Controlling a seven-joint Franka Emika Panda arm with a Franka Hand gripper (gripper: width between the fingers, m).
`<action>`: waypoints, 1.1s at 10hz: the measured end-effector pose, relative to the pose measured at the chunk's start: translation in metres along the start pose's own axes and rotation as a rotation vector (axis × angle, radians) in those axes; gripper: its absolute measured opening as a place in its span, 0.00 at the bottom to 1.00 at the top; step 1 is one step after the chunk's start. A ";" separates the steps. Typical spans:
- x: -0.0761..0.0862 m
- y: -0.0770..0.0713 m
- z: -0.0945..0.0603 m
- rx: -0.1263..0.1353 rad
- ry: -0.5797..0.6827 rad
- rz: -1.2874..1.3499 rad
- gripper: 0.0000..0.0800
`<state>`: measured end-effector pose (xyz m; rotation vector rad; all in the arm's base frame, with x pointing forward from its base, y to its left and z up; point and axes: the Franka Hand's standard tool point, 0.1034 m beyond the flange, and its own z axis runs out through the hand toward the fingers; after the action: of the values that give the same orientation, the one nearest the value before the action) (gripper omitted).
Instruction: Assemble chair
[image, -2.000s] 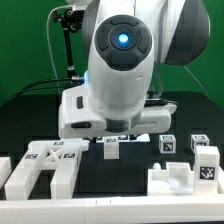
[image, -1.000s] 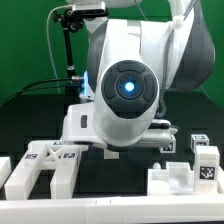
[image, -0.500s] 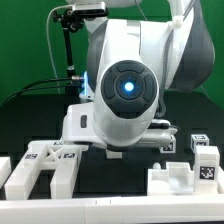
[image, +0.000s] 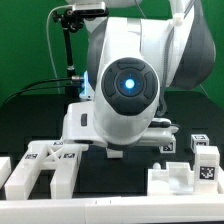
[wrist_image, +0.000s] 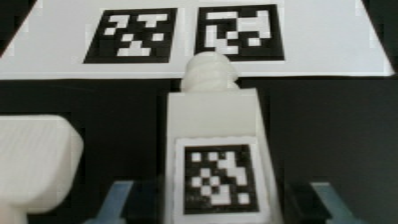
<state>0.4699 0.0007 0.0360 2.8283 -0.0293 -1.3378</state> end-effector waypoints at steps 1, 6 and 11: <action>-0.009 -0.005 -0.030 0.013 0.055 -0.010 0.36; -0.014 -0.002 -0.076 0.021 0.331 -0.054 0.36; -0.018 -0.031 -0.150 0.101 0.719 -0.042 0.36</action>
Offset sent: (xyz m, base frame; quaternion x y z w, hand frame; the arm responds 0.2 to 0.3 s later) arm 0.0000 0.0000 0.0000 0.0000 0.1296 0.0000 0.9916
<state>0.5749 0.0327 0.1451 3.2191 -0.0295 -0.2627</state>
